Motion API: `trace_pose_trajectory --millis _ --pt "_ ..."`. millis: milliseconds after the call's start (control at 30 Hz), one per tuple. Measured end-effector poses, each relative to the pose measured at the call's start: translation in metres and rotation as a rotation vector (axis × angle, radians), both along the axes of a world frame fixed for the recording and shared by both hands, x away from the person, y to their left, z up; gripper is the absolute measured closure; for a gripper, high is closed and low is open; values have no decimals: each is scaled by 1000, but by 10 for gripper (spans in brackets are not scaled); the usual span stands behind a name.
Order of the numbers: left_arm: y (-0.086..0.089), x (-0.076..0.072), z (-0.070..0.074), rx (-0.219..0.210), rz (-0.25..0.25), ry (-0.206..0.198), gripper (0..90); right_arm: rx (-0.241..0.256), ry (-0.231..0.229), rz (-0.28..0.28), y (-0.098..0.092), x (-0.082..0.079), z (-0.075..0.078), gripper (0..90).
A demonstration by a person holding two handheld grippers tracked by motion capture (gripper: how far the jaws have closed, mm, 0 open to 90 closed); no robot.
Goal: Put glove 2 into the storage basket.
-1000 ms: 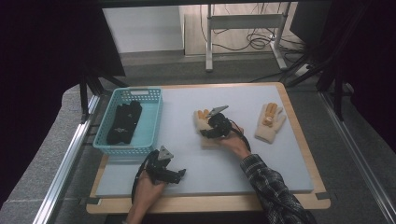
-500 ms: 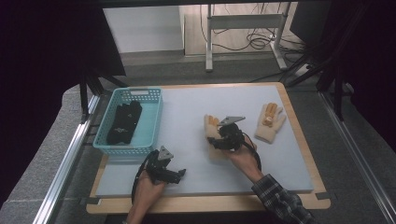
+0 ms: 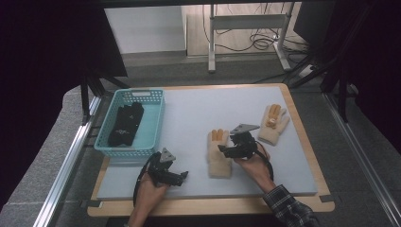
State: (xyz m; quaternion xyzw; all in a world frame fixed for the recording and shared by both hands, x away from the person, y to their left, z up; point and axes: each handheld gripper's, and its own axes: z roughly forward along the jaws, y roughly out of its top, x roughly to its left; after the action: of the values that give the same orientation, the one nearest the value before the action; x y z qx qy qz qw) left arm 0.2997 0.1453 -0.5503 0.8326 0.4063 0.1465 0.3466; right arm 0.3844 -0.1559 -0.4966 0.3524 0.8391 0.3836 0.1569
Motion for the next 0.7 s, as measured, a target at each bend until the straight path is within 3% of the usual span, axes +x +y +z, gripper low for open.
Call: trace_pose_trajectory --millis 233,500,600,700 --pt "0 0 0 0 0 0 23 22 43 -68 -43 27 -6 425" --pt "0 0 0 1 -1 1 23 43 45 -132 -84 47 -3 514" --pt "0 0 0 0 0 1 23 64 69 -99 -83 44 -5 567" --pt "0 0 0 -1 1 0 23 59 88 -30 -65 34 -11 600"
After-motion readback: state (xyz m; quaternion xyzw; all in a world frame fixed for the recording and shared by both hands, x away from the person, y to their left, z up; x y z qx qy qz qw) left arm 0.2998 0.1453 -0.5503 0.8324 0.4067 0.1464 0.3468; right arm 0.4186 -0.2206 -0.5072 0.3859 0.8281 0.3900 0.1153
